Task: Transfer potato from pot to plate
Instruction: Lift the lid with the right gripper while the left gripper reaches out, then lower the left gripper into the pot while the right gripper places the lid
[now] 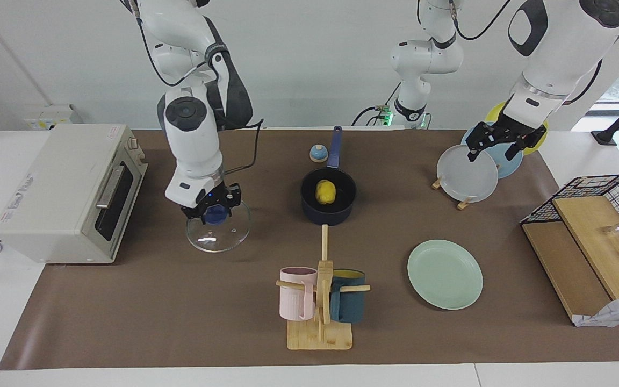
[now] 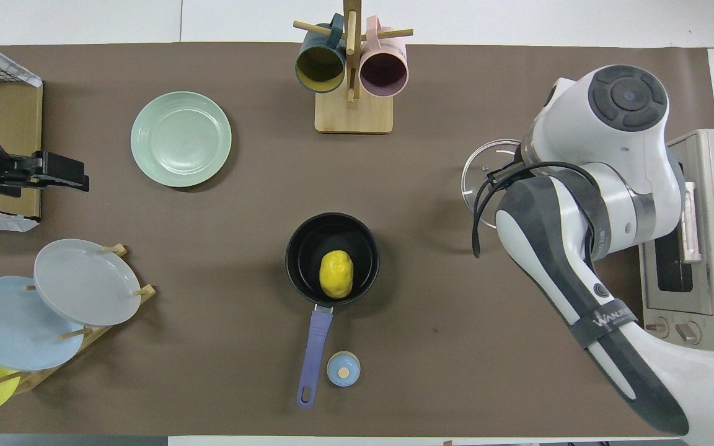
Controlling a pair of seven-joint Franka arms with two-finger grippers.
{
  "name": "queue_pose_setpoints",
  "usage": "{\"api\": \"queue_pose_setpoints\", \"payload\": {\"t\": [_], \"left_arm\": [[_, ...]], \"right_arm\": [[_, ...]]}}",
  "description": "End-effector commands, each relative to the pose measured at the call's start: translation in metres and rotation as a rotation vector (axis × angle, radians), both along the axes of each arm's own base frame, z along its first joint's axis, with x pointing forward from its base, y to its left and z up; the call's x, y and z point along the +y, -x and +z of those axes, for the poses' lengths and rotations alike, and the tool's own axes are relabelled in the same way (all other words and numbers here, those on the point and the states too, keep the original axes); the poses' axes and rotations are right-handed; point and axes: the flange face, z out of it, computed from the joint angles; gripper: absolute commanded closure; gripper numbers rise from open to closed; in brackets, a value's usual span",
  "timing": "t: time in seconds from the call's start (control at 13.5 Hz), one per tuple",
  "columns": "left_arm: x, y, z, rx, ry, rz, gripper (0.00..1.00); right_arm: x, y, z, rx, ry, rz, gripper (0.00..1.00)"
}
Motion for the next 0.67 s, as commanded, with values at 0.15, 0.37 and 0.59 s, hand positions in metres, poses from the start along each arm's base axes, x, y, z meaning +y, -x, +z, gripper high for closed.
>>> {"api": "queue_pose_setpoints", "payload": {"t": [0.15,0.37,0.59], "left_arm": [[-0.108,0.024,-0.005,-0.01,-0.007,0.008,0.0],[-0.19,0.06,-0.04,0.023,0.029,0.026,0.0],[-0.265,0.082,-0.091,0.03,0.045,0.041,0.0]], "right_arm": [[-0.058,0.044,-0.045,-0.049,-0.006,0.034,0.66],[-0.063,0.062,-0.06,-0.021,-0.004,0.021,0.65],[-0.066,0.067,-0.067,-0.038,-0.009,0.015,0.56]]}}
